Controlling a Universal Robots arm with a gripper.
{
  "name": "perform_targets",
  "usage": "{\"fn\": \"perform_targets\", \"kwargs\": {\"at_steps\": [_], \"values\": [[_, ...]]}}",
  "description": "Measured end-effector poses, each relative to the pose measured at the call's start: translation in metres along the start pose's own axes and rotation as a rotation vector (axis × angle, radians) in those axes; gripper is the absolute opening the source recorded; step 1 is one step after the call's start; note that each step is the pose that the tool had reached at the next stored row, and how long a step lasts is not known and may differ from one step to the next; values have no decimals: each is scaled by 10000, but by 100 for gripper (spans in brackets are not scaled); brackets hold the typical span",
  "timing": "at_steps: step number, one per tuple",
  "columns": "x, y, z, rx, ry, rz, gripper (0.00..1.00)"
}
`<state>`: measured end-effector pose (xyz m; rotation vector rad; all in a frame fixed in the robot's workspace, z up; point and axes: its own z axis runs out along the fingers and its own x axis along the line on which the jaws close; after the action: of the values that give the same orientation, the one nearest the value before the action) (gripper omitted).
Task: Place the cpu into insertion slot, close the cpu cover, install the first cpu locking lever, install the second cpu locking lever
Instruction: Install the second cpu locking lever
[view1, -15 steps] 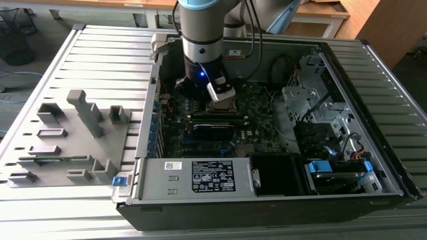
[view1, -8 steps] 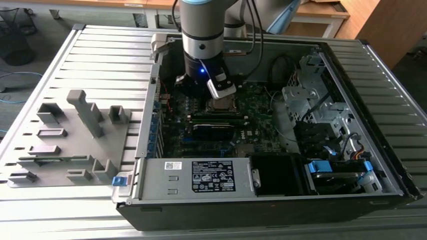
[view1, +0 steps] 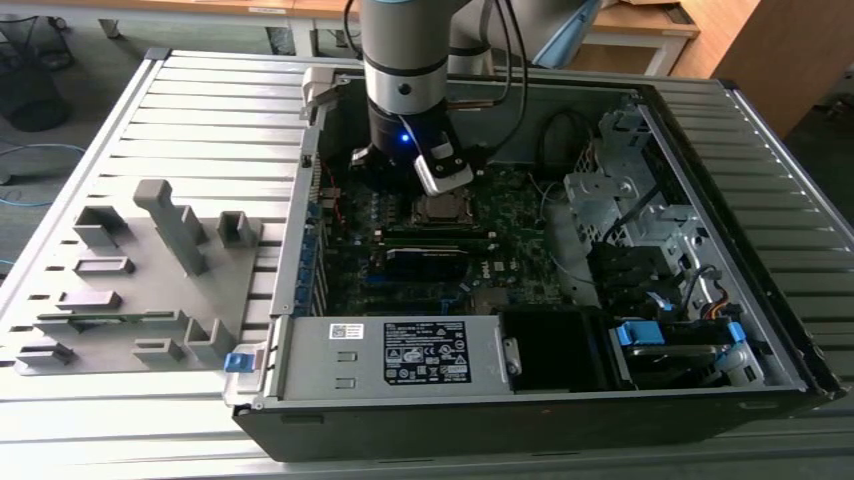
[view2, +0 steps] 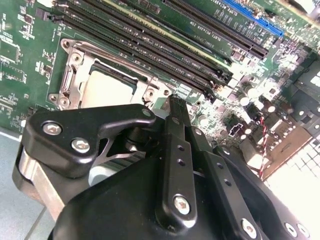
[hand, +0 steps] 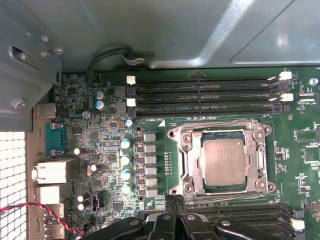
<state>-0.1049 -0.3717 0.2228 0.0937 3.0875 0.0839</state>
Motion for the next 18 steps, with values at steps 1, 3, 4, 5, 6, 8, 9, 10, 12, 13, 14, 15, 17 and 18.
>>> {"fn": "perform_targets", "kwargs": {"at_steps": [1,3,4,5,6,8,9,10,12,13,14,15,17,18], "values": [[0,0,0,-1,-1,0,10],[0,0,-3,3,2,0,10],[0,0,-3,2,1,0,10],[0,0,-3,2,1,0,10],[0,0,-4,3,2,0,10],[-14,1,-4,5,4,-2,10],[-28,2,-3,4,3,0,10],[-46,3,-1,3,2,0,10],[-92,5,2,3,2,0,10],[-121,7,4,3,2,-1,10],[-153,9,6,3,2,1,10],[-190,11,9,2,2,1,10],[-244,14,13,3,2,2,10],[-268,16,16,3,2,5,10]]}}
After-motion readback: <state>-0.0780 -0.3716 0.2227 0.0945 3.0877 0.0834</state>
